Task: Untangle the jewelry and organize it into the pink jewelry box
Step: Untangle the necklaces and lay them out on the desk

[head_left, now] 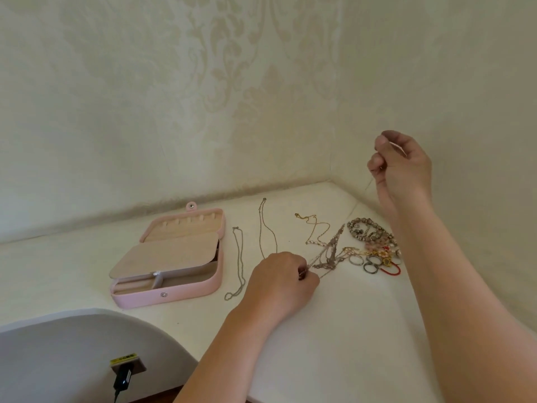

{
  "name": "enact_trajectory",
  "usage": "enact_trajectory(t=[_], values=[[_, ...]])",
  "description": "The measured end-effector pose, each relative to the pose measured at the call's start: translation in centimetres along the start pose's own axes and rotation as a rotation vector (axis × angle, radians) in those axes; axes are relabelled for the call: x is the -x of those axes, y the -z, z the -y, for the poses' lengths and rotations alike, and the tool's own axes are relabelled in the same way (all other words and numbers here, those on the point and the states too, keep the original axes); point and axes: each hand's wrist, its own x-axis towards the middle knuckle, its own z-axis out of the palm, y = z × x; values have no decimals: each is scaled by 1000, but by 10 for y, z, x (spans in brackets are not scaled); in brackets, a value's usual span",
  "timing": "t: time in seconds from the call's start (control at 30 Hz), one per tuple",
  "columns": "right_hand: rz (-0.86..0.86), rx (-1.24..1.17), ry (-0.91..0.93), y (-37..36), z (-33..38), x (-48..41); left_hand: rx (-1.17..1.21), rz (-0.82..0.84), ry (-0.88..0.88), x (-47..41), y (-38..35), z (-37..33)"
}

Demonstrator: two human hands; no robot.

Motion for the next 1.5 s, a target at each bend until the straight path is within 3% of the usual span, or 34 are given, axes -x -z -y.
enact_trajectory(t=[0.13, 0.27, 0.43, 0.53, 0.6, 0.8, 0.97, 1.07, 1.23, 1.37, 1.5], values=[[-91, -189, 26, 1, 6, -1, -29, 17, 13, 0, 2, 6], [-157, -209, 54, 4, 10, -3, -29, -45, 18, -3, 5, 9], [61, -4, 26, -15, 2, 11, 37, -69, 46, -4, 2, 9], [155, 177, 78, -20, 4, 17, 167, -186, 49, -3, 5, 8], [203, 297, 91, -20, 10, 18, 327, -261, 59, -3, 9, 7], [305, 687, 145, -1, 26, 34, 1361, -182, 229, -8, 26, 5], [356, 1239, 118, 36, 41, 53, 1656, -109, 243, -1, 40, 9], [359, 1385, 48, 58, 43, 66, 1820, -102, 191, 7, 45, 13], [437, 1615, -67, 85, 31, 84, 1787, -9, 182, 27, 41, 12], [359, 1679, -73, 106, 20, 92, 1628, 86, 211, 44, 38, 14], [243, 1666, -45, 126, 19, 95, 1513, -24, 242, 53, 40, 27]])
